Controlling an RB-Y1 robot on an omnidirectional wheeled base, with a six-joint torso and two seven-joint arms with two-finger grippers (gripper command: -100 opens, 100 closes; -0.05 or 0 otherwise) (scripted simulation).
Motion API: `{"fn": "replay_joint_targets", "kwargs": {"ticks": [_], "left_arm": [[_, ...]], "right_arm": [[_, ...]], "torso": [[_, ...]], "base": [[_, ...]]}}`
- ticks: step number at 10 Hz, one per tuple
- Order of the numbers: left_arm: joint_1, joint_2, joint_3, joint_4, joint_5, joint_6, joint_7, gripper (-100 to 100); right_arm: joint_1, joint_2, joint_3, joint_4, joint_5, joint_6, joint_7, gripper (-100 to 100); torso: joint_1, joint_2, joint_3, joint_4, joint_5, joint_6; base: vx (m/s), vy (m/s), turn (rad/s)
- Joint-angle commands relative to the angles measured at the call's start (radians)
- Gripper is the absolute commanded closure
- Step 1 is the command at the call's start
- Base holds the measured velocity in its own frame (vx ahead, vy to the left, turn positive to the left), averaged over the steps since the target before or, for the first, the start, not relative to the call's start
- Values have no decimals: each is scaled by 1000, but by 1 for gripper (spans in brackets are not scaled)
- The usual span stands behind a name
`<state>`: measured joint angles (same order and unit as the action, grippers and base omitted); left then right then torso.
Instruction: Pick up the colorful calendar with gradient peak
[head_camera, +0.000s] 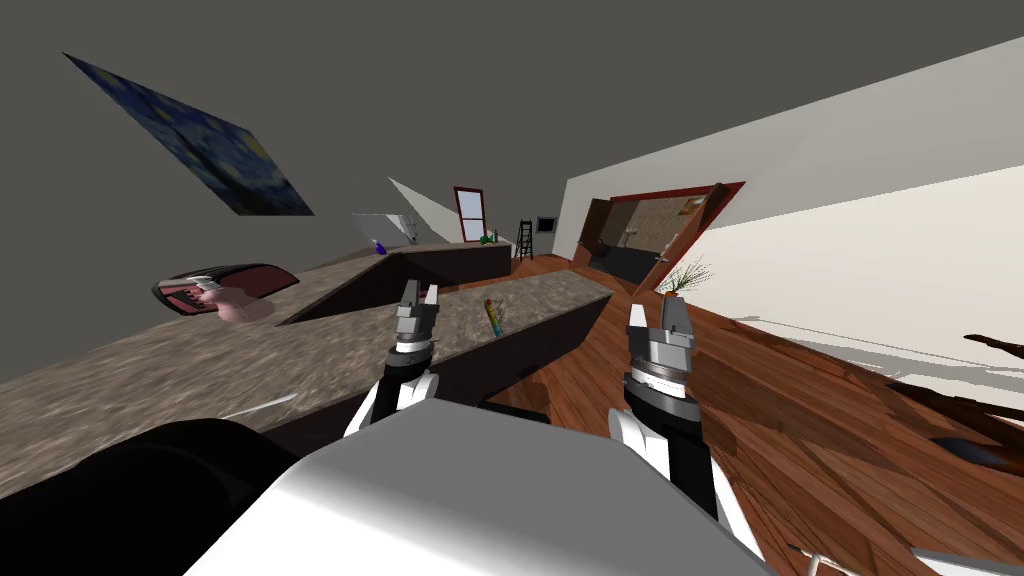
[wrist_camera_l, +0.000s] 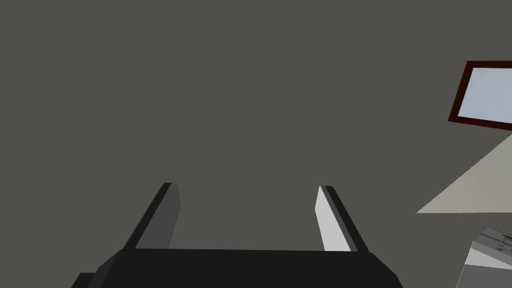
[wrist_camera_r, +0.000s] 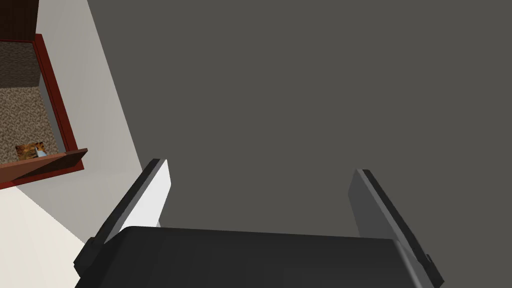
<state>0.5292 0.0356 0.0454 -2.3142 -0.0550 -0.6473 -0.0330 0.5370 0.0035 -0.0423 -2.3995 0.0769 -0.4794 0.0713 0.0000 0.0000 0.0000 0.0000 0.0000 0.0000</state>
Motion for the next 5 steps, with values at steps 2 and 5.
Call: {"fn": "replay_joint_targets", "kwargs": {"ticks": [2, 5], "left_arm": [[-10, 53, -3, -11, 4, 43, -24, -100], [-26, 116, -7, -23, 12, 117, -60, -100]], "right_arm": [[0, 0, 0, 0, 0, 0, 0, 0], [0, 0, 0, 0, 0, 0, 0, 0]], "torso": [[0, 0, 0, 0, 0, 0], [0, 1, 0, 0, 0, 0]], "base": [[-9, -4, -57], [-14, -3, -56]]}}
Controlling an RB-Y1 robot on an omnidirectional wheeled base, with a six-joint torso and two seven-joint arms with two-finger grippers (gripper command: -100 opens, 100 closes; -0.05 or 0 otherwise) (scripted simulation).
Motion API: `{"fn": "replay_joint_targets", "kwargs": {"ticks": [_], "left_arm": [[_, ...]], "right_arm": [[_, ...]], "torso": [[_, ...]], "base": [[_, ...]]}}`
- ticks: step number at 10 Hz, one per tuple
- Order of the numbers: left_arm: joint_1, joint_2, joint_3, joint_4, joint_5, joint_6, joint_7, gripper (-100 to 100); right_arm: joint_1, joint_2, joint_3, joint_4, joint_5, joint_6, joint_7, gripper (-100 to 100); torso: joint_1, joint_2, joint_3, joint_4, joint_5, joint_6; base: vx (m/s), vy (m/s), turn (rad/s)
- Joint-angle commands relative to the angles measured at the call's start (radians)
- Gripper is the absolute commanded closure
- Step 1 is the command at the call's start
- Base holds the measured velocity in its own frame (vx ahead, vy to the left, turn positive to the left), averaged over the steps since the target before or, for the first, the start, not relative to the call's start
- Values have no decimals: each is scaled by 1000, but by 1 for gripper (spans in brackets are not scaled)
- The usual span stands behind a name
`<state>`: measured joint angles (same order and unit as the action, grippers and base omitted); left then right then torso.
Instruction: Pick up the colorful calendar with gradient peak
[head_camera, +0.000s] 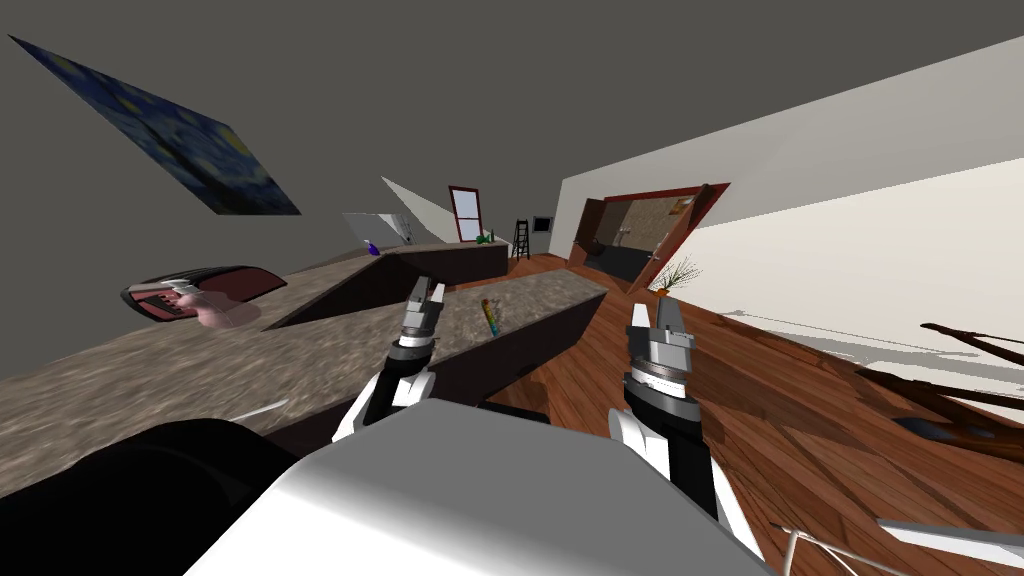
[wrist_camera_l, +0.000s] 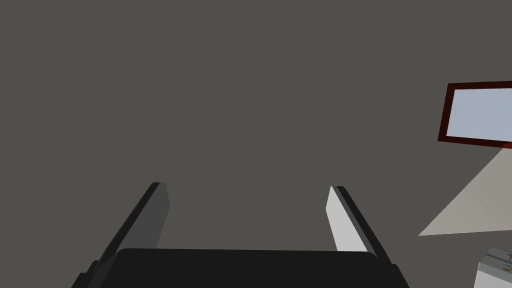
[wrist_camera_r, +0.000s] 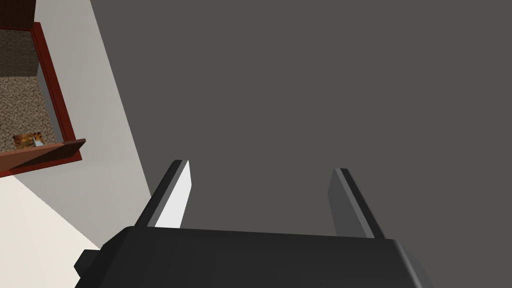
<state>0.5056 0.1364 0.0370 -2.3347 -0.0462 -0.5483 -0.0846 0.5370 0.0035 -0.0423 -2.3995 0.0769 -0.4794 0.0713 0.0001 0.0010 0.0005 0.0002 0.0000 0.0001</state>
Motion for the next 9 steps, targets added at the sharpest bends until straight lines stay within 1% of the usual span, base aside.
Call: {"fn": "replay_joint_targets", "kwargs": {"ticks": [1, 2, 3, 5, 6, 7, 8, 9], "left_arm": [[-9, 38, -1, -6, 7, 49, -22, -100], [-16, 63, -3, -10, 12, 75, -36, -100], [-16, 63, -3, -10, 12, 84, -36, -100], [-32, 114, -6, -15, 24, 153, -64, -100], [-32, 114, -6, -15, 24, 162, -64, -100], [-41, 141, -8, -16, 31, 202, -78, -100], [-41, 141, -8, -16, 31, 205, -78, -100], [-50, 168, -11, -17, 40, 242, -91, -100]], "right_arm": [[0, 0, 0, 0, 0, 0, 0, 0], [0, 0, 0, 0, 0, 0, 0, 0], [0, 0, 0, 0, 0, 0, 0, 0], [0, 0, 0, 0, 0, 0, 0, 0], [0, 0, 0, 0, 0, 0, 0, 0], [0, 0, 0, 0, 0, 0, 0, 0], [0, 0, 0, 0, 0, 0, 0, 0], [0, 0, 0, 0, 0, 0, 0, 0]], "torso": [[0, 0, 0, 0, 0, 0], [0, 0, 0, 0, 0, 0], [0, 0, 0, 0, 0, 0], [0, 0, 0, 0, 0, 0], [0, 0, 0, 0, 0, 0], [0, 0, 0, 0, 0, 0], [0, 0, 0, 0, 0, 0], [0, 0, 0, 0, 0, 0]], "base": [[-17, -6, -66], [-18, -5, -81], [-13, -1, -25], [-13, -3, -62], [-12, -1, -30], [-13, -5, -54], [-9, -3, -29], [-9, -5, -50]]}}
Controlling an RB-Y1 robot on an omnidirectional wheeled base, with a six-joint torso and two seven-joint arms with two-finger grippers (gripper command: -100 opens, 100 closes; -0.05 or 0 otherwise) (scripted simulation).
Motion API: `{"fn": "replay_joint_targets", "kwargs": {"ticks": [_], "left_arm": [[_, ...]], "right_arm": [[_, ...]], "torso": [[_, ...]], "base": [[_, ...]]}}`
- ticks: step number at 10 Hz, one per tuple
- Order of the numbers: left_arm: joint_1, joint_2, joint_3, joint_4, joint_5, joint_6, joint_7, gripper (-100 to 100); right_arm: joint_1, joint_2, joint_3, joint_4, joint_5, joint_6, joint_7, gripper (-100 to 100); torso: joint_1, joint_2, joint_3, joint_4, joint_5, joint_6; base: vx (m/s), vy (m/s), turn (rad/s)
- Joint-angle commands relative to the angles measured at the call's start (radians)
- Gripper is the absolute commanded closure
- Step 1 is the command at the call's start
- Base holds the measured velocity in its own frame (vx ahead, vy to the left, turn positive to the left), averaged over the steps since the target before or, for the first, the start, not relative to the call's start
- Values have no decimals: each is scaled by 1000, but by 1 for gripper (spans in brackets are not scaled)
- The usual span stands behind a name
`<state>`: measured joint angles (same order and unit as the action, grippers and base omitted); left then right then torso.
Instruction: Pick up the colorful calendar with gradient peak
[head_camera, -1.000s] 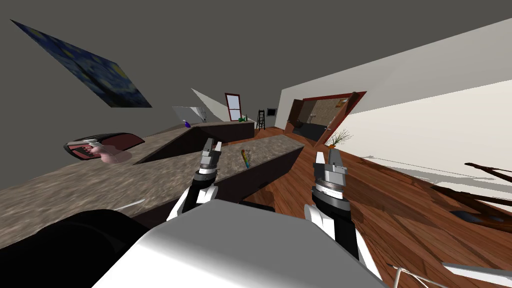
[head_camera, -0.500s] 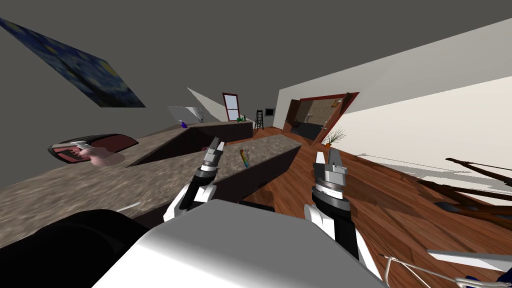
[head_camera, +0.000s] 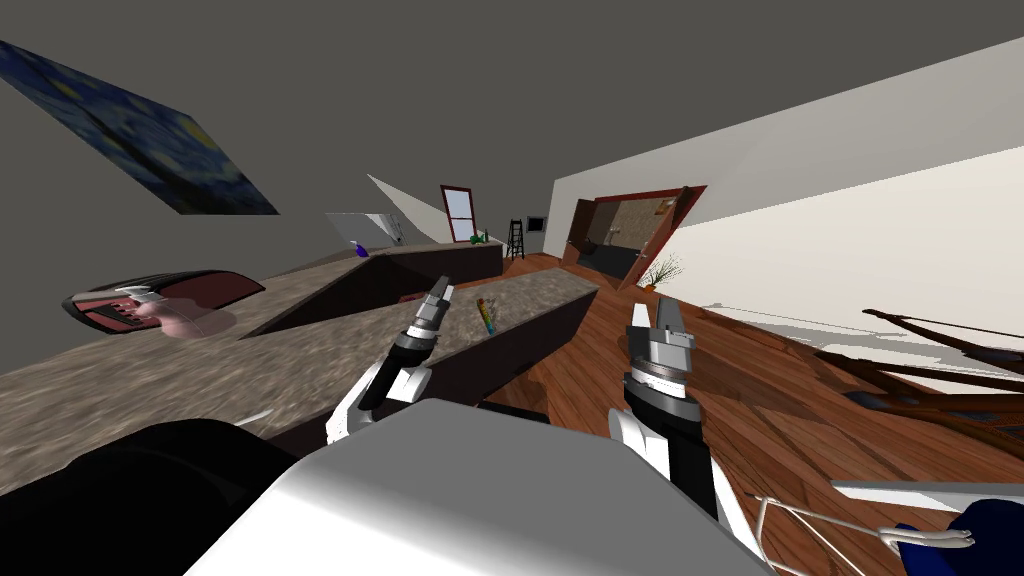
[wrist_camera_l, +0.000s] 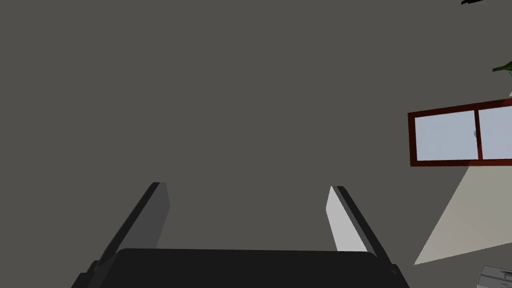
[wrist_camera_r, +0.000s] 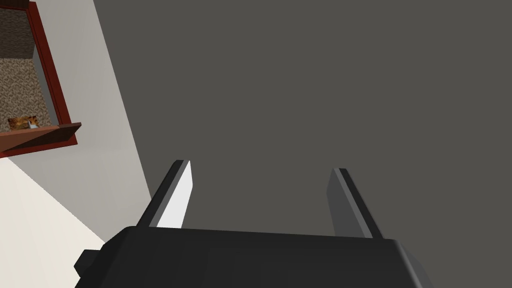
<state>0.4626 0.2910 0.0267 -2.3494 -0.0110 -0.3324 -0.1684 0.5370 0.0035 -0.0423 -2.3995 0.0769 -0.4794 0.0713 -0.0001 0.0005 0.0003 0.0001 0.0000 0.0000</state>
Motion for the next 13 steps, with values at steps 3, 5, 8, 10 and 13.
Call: {"fn": "replay_joint_targets", "kwargs": {"ticks": [3, 5, 8, 10, 13], "left_arm": [[-16, 42, -2, -1, 14, 85, -19, -100], [-26, 71, -5, 0, 24, 136, -31, -100], [-47, 132, -9, 7, 48, 220, -51, -100], [-57, 163, -12, 12, 62, 276, -59, -100], [-69, 195, -14, 18, 76, 361, -66, -100]], "right_arm": [[0, 0, 0, 0, 0, 0, 0, 0], [0, 0, 0, 0, 0, 0, 0, 0], [0, 0, 0, 0, 0, 0, 0, 0], [0, 0, 0, 0, 0, 0, 0, 0], [0, 0, 0, 0, 0, 0, 0, 0]], "torso": [[0, 0, 0, 0, 0, 0], [0, 0, 0, 0, 0, 0], [0, -1, 0, 0, 0, 0], [-1, -1, 0, 0, 0, 0], [-1, -1, -1, 0, 0, 0]], "base": [[-7, -5, -41], [-6, -11, -45], [-2, -13, -50], [0, -15, -45], [4, -16, -44]]}}
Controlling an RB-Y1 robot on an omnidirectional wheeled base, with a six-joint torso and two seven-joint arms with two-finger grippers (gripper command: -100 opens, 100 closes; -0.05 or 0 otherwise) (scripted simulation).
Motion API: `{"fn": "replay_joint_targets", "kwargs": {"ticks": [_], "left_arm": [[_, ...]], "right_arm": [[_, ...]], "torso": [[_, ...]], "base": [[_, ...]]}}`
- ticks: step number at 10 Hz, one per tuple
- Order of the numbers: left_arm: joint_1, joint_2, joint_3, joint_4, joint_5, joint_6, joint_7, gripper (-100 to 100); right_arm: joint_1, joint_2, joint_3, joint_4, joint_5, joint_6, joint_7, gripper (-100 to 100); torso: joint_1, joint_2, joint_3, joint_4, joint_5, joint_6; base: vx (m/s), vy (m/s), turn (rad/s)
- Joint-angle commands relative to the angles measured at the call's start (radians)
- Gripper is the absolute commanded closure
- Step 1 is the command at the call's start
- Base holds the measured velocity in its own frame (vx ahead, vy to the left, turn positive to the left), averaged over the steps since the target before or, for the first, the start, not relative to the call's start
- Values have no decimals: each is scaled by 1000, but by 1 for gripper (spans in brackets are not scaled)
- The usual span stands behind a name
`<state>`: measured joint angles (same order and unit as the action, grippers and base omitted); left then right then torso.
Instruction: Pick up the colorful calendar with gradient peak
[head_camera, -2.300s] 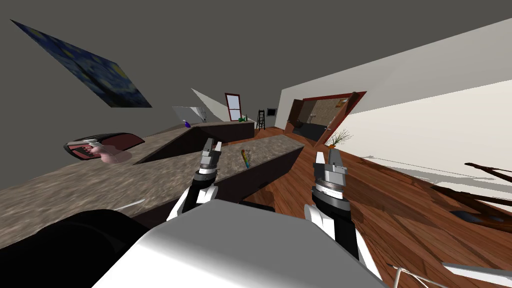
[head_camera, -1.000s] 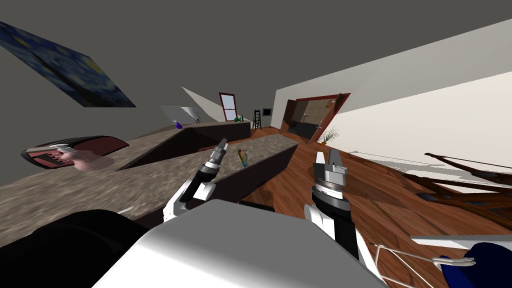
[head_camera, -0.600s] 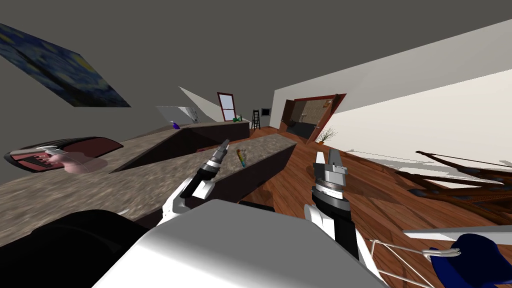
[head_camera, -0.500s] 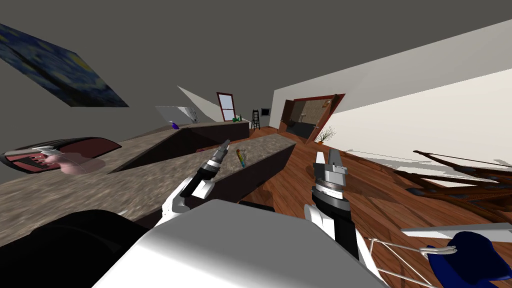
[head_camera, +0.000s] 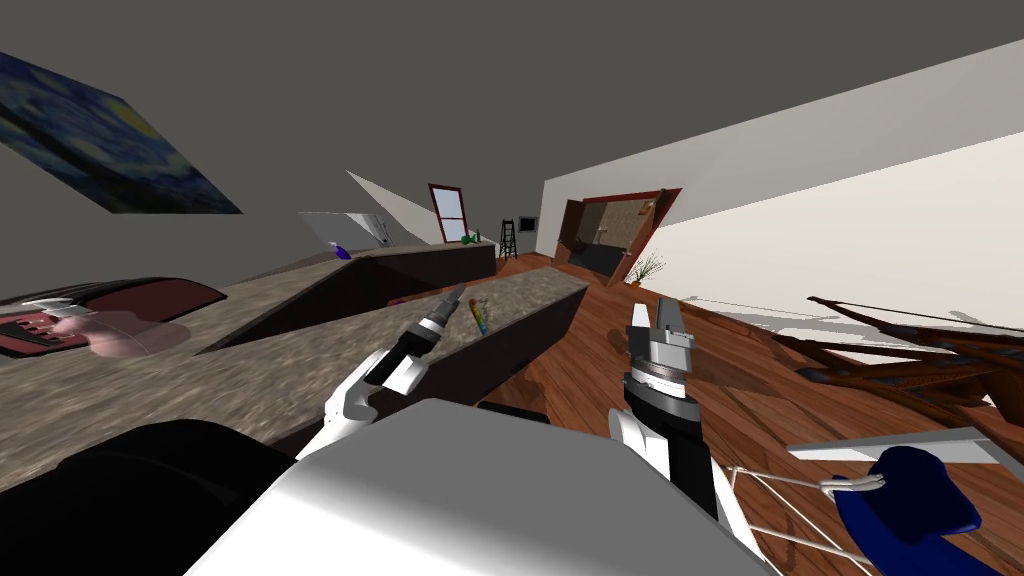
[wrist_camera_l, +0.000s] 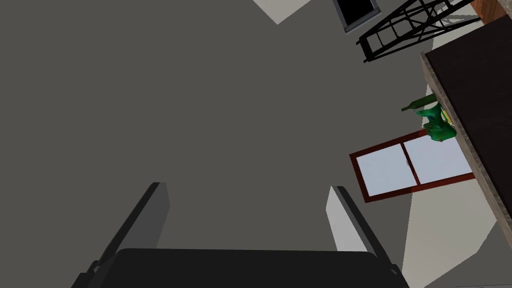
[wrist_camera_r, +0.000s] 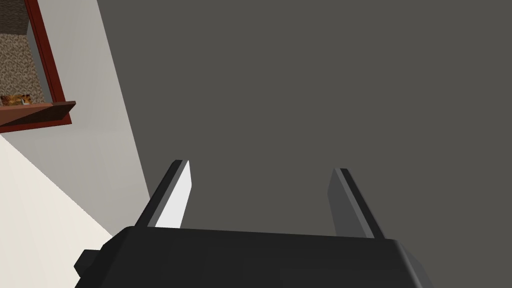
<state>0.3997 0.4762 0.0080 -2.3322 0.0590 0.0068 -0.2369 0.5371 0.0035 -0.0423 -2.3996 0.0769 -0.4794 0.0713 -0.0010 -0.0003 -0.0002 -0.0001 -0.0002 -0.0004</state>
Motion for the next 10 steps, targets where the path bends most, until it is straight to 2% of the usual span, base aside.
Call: {"fn": "replay_joint_targets", "kwargs": {"ticks": [1, 2, 3, 4, 5, 6, 7, 8, 9, 10], "left_arm": [[-17, 43, 3, 9, 21, 50, -2, -100], [-17, 43, 3, 9, 21, 79, -2, -100], [-28, 76, 1, 18, 37, 111, -6, -100], [-28, 76, 1, 18, 37, 143, -6, -100], [-40, 109, -1, 29, 54, 173, -8, -100], [-40, 109, -1, 29, 54, 201, -8, -100], [-40, 109, -1, 29, 54, 205, -8, -100], [-52, 143, -2, 42, 72, 240, -8, -100], [-52, 143, -2, 42, 72, 268, -8, -100], [-64, 176, -4, 55, 90, 299, -7, -100]], "right_arm": [[0, 0, 0, 0, 0, 0, 0, 0], [0, 0, 0, 0, 0, 0, 0, 0], [0, 0, 0, 0, 0, 0, 0, 0], [0, 0, 0, 0, 0, 0, 0, 0], [0, 0, 0, 0, 0, 0, 0, 0], [0, 0, 0, 0, 0, 0, 0, 0], [0, 0, 0, 0, 0, 0, 0, 0], [0, 0, 0, 0, 0, 0, 0, 0], [0, 0, 0, 0, 0, 0, 0, 0], [0, 0, 0, 0, 0, 0, 0, 0]], "torso": [[0, 0, 0, 0, 0, 0], [0, 0, 0, 0, 0, 0], [0, 0, 0, 0, 0, 0], [0, 0, 0, 0, 0, 0], [0, 0, 0, 0, 0, 0], [0, -1, 0, 0, 0, 0], [0, -1, 0, 0, 0, 0], [0, 0, 0, 0, 0, 0], [0, 0, 0, 0, 0, 0], [0, 0, 0, 0, 0, 0]], "base": [[6, -24, -54], [6, -17, -36], [8, -23, -73], [9, -19, -29], [15, -22, -56], [12, -21, -33], [4, -11, 9], [8, -19, -58], [9, -18, -37], [16, -28, -58]]}}
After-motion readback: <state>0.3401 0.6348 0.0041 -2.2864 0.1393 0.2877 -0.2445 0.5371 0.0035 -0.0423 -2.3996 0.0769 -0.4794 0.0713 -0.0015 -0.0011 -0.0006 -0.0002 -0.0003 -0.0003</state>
